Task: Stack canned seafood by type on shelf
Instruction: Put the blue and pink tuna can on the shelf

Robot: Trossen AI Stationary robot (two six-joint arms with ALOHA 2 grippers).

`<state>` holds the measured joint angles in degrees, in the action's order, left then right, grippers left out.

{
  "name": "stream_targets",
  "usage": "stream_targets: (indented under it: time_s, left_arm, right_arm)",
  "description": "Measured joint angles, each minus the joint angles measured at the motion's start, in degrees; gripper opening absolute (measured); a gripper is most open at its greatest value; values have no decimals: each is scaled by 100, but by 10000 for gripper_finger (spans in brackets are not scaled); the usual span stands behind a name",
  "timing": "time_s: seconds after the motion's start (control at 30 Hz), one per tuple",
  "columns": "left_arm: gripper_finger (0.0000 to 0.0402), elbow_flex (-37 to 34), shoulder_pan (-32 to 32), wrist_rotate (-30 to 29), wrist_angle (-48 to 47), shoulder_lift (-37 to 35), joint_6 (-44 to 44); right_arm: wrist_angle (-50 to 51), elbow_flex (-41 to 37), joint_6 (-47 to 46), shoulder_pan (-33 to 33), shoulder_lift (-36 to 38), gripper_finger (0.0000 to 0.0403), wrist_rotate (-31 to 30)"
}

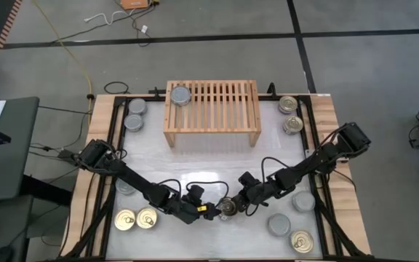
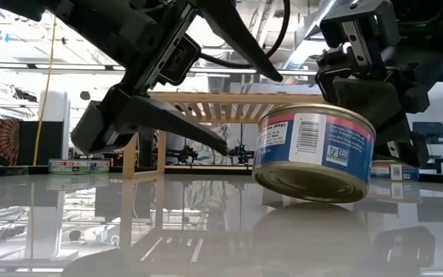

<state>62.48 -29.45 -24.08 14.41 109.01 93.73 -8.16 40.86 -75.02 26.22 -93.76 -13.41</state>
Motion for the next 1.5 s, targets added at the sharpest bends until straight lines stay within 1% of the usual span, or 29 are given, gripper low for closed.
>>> stream_targets:
  time_s: [0.1,0.2,0.27,0.33,0.43,0.5,0.73,1.13,1.5]
  left_arm:
    - [295,1,0,1,2,0,62]
    - [299,2,0,27,57,75,338]
    - [299,11,-1,158,137,233,606]
    - [300,33,-55,122,295,415,855]
    - [300,47,-127,-244,700,600,1065]
    - [300,54,-141,-469,769,631,1180]
    - [300,52,-129,-850,931,634,986]
    - [300,52,-37,-732,724,640,1057]
    - [300,52,-11,-723,739,640,1197]
  right_arm:
    - [-2,0,0,0,0,21,0]
    - [-3,0,1,0,0,21,0]
    - [2,-2,0,-1,0,21,-3]
    - [-20,-2,4,0,0,21,-22]
    - [-18,-2,2,0,2,21,-40]
    - [-11,-2,0,0,2,22,-38]
    - [0,-2,2,0,2,21,-35]
    - [-2,-2,23,0,2,22,-25]
    - [-45,-2,48,-56,0,22,6]
